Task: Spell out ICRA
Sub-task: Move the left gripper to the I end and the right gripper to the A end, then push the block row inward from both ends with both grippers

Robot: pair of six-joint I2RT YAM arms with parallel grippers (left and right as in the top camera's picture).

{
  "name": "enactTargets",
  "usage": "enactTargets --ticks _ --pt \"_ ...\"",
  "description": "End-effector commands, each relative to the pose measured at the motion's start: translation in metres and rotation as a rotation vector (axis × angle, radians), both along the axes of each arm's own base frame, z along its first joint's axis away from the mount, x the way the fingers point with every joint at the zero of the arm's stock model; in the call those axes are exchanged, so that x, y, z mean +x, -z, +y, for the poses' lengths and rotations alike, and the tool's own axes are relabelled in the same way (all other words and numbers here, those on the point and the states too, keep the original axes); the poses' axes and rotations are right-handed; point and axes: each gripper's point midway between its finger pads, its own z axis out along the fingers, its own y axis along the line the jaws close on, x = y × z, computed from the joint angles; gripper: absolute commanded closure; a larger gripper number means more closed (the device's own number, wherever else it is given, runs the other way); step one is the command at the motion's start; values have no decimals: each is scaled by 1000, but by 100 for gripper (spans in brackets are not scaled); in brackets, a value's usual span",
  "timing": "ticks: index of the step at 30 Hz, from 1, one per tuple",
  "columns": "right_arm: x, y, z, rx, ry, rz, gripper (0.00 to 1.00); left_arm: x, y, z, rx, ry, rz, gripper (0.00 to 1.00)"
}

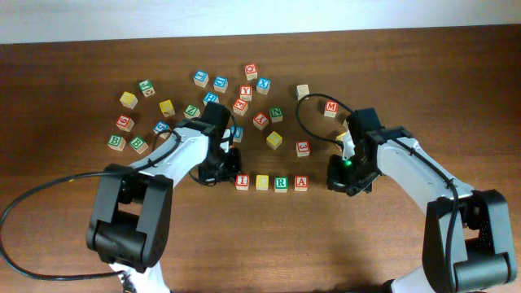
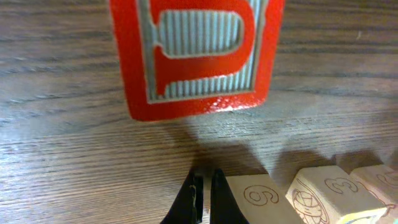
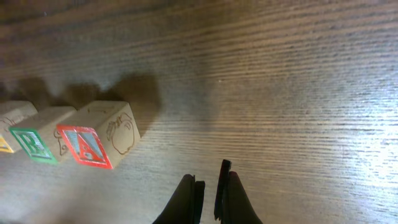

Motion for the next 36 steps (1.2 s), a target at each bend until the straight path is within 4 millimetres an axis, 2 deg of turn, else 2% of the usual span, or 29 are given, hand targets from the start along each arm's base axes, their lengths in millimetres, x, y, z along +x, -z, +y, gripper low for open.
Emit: enactTargets --ticks 1,7,11,16,28,33,36 --pt "-2 4 6 19 -2 5 96 -10 6 -13 -70 26 55 100" --pt "-2 10 28 14 -51 -38 95 -11 6 -12 -65 26 61 100" --pt "-2 10 28 14 -51 -37 95 -24 8 -2 -16 22 113 100" --pt "-2 10 28 14 -51 -36 94 -31 7 0 -11 22 145 100" --pt "-3 10 27 13 -51 -32 94 -36 0 -18 -118 23 173 100" --pt "-6 10 27 11 -52 -22 94 -33 1 -18 -111 24 159 100" --pt "-8 10 26 9 -52 -12 95 -29 6 -6 -41 24 136 100"
